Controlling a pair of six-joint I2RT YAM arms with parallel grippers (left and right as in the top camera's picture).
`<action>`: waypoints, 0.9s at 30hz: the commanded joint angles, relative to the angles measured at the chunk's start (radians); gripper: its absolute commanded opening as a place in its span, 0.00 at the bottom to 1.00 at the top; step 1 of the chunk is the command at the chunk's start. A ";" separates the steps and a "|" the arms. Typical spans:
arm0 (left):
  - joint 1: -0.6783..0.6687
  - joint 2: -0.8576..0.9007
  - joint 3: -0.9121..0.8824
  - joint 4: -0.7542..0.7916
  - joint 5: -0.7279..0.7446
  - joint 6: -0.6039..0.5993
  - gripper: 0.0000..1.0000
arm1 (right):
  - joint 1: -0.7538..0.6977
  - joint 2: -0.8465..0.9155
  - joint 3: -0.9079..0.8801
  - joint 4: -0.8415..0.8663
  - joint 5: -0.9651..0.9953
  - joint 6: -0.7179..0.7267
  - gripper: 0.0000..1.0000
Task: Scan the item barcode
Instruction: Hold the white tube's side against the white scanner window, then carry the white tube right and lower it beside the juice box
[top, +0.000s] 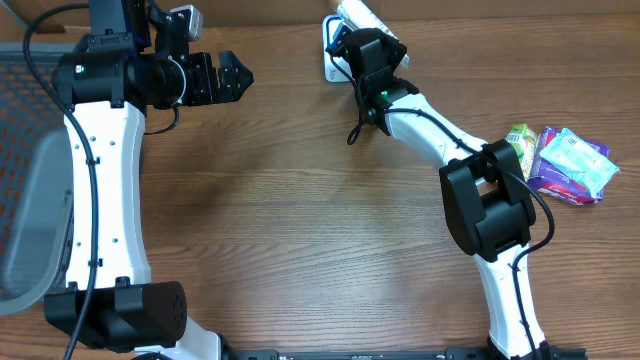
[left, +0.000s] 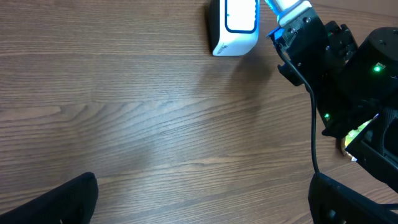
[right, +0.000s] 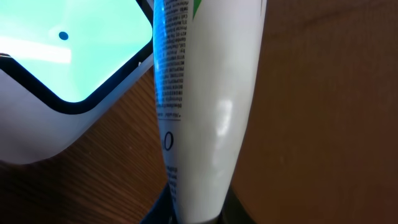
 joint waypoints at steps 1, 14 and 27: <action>-0.013 0.003 0.000 0.001 0.000 -0.006 1.00 | 0.026 -0.022 0.039 0.030 0.065 0.014 0.04; -0.013 0.003 0.000 0.001 0.000 -0.006 0.99 | 0.106 -0.388 0.044 -0.509 -0.252 0.673 0.04; -0.013 0.003 0.000 0.002 0.000 -0.006 1.00 | -0.348 -0.615 0.003 -1.189 -0.624 1.113 0.04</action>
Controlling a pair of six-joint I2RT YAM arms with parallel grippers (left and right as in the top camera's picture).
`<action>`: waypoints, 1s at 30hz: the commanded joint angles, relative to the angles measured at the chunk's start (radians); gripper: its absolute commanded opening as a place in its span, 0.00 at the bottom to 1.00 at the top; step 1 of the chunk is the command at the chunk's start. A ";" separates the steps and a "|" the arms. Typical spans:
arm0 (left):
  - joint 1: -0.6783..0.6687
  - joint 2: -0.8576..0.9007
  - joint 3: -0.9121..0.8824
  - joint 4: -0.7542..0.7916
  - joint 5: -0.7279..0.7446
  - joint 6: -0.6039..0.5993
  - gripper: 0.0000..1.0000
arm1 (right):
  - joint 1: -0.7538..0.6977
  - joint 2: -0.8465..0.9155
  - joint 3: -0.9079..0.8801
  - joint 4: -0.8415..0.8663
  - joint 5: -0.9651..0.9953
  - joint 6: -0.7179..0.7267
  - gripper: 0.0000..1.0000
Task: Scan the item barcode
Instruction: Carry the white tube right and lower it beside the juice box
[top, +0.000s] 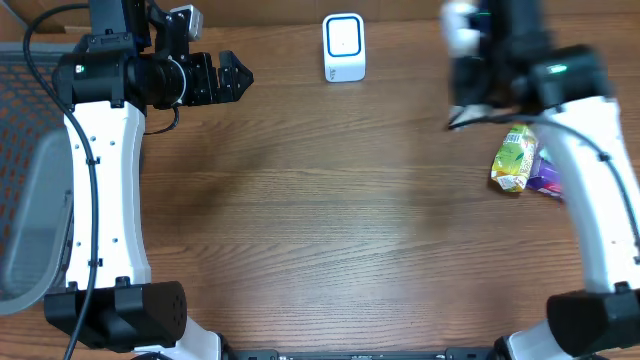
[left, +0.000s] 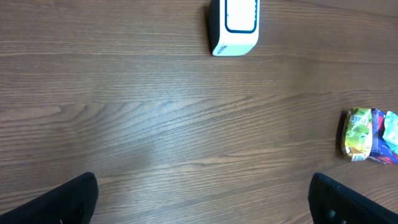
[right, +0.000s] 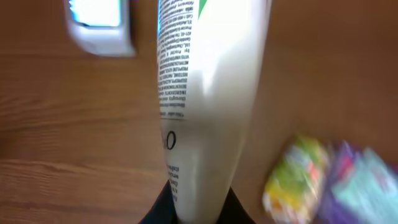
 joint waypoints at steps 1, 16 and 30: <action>-0.013 0.003 0.000 0.001 0.000 -0.006 0.99 | -0.087 0.015 -0.057 -0.038 -0.054 0.112 0.04; -0.013 0.003 0.000 0.001 0.000 -0.006 0.99 | -0.140 0.061 -0.636 0.407 0.003 0.062 0.04; -0.013 0.003 0.000 0.001 0.000 -0.006 1.00 | -0.175 0.066 -0.625 0.465 0.095 0.029 0.85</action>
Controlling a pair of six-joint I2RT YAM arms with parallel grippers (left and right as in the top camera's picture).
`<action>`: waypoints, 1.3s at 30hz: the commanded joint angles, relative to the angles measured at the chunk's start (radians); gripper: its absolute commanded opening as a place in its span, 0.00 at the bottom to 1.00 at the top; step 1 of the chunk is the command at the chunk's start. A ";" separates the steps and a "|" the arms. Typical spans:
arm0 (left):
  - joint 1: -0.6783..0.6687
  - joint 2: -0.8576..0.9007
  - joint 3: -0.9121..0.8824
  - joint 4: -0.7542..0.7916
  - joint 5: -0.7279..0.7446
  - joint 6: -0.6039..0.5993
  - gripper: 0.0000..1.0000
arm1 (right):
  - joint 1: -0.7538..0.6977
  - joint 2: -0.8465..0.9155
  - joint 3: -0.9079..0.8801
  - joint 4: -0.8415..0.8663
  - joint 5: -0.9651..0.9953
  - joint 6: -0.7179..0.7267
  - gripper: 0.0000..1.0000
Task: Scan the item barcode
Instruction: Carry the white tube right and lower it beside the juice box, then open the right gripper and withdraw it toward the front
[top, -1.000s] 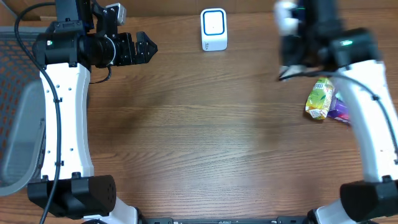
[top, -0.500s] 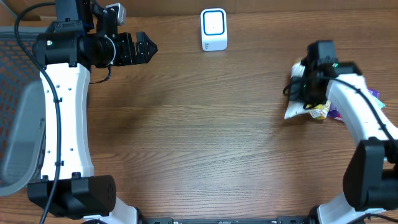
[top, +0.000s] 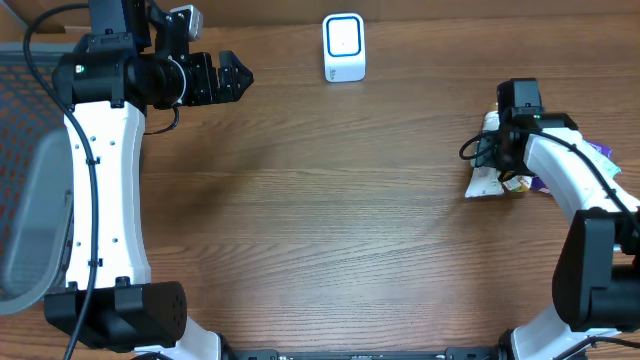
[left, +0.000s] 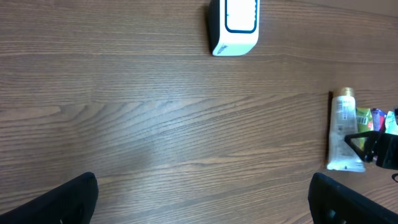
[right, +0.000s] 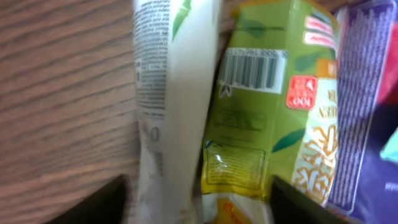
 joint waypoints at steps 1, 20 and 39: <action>-0.013 0.003 0.000 0.001 0.000 -0.006 1.00 | -0.005 -0.022 0.038 -0.011 -0.048 -0.021 0.87; -0.013 0.003 0.000 0.001 0.000 -0.006 1.00 | 0.029 -0.502 0.493 -0.516 -0.296 -0.016 1.00; -0.013 0.003 0.000 0.001 0.000 -0.006 0.99 | 0.029 -0.691 0.492 -0.652 -0.251 -0.016 1.00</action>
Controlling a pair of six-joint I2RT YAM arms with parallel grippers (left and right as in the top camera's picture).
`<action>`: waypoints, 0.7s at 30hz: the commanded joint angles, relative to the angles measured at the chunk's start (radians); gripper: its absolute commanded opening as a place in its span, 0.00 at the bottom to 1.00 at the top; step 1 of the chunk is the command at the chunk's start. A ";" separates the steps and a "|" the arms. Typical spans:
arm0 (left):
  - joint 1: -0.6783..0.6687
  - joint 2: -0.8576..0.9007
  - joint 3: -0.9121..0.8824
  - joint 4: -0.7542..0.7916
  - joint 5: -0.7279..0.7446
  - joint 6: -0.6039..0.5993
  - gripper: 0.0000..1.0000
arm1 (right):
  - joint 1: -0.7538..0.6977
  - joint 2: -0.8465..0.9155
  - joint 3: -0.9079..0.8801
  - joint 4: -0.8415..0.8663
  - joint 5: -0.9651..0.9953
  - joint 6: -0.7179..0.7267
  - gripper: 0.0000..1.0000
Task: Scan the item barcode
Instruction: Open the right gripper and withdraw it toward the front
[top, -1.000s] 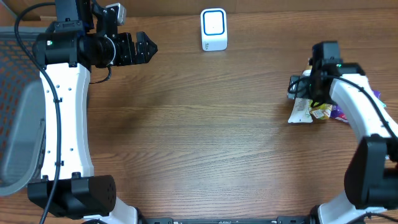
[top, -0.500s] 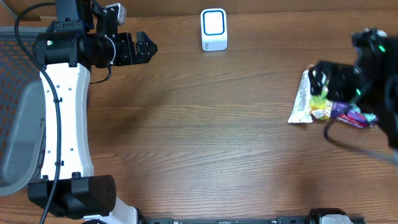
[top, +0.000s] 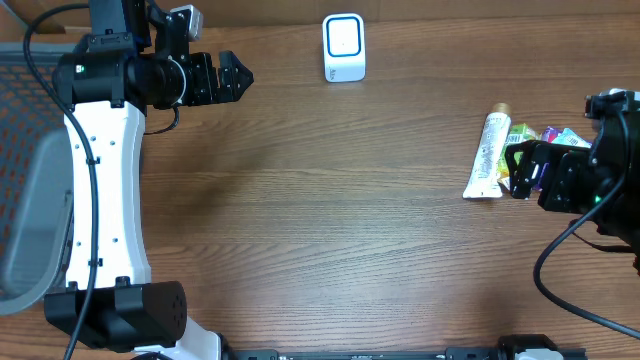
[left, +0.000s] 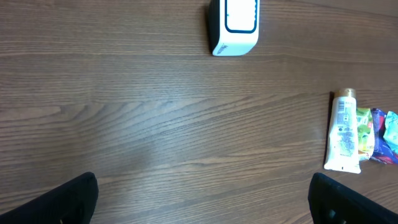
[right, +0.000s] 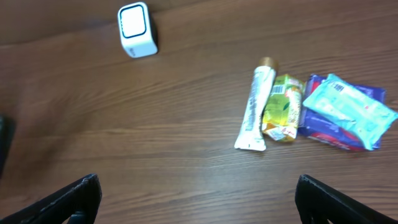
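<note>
The white tube (top: 487, 154) lies flat on the table at the right, cap end pointing to the back, also in the left wrist view as white tube (left: 343, 138) and the right wrist view as white tube (right: 254, 110). The white, blue-framed scanner (top: 343, 47) stands at the back centre. My right gripper (top: 522, 168) is open and empty, raised just right of the tube. My left gripper (top: 232, 78) hangs open and empty at the far left back; its dark fingertips (left: 62, 199) frame bare wood.
A green packet (top: 518, 140) lies against the tube's right side, then a purple pack (right: 336, 127) with a light blue pouch (right: 350, 111) on top. A grey chair (top: 30, 220) stands off the table's left edge.
My right gripper was low at the tube beside the green packet; now it is raised and drawn back to the right, open, with the tube lying free on the table. Left arm unchanged.
My right gripper held the white tube at the scanner at the back. Then it held the tube over the right side near the packets. Then the tube lay on the table beside the green packet with the gripper open around it, and now the gripper is clear of it.
</note>
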 joint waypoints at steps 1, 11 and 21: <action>-0.013 0.003 0.000 0.001 0.000 -0.006 0.99 | 0.000 -0.008 0.005 0.029 0.051 0.000 1.00; -0.013 0.003 0.000 0.001 0.000 -0.006 1.00 | -0.005 -0.205 -0.401 0.507 0.051 -0.076 1.00; -0.013 0.003 0.000 0.001 0.000 -0.006 1.00 | 0.054 -0.616 -1.096 1.120 0.013 -0.083 1.00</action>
